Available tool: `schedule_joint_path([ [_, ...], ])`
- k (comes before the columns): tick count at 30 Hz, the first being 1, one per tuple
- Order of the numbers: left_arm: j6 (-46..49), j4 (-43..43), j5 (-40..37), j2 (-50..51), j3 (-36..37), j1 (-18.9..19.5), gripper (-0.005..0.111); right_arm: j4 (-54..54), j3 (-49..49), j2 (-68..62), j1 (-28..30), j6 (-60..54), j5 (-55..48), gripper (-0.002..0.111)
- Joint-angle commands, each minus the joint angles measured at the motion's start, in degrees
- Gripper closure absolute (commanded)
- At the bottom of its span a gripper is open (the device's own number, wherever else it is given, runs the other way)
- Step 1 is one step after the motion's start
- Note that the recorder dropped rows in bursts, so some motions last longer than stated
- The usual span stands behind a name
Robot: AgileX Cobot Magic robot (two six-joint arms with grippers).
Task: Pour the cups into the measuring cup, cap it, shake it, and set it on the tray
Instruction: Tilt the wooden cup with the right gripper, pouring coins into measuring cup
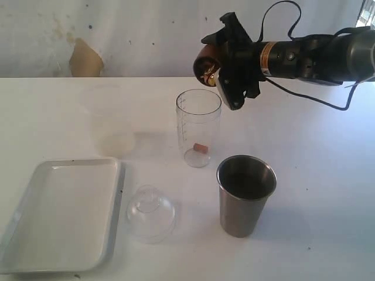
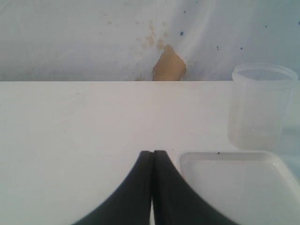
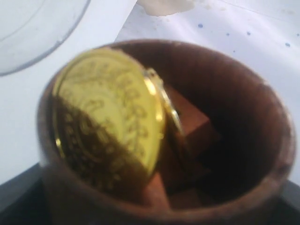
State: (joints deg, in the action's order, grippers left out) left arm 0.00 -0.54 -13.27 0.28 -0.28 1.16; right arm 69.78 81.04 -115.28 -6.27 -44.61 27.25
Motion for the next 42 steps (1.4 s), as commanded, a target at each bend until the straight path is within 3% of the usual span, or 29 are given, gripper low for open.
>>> schedule_joint_path([
  [1, 0.0, -0.1, -0.1, -0.3, 0.3, -0.2, 0.107, -0.6, 0.5, 0.8, 0.1, -3.5, 0.0, 0.108],
  [42, 0.0, -0.1, -0.1, -0.3, 0.3, -0.2, 0.107, -0.6, 0.5, 1.2, -1.3, -15.1, -2.8, 0.108],
])
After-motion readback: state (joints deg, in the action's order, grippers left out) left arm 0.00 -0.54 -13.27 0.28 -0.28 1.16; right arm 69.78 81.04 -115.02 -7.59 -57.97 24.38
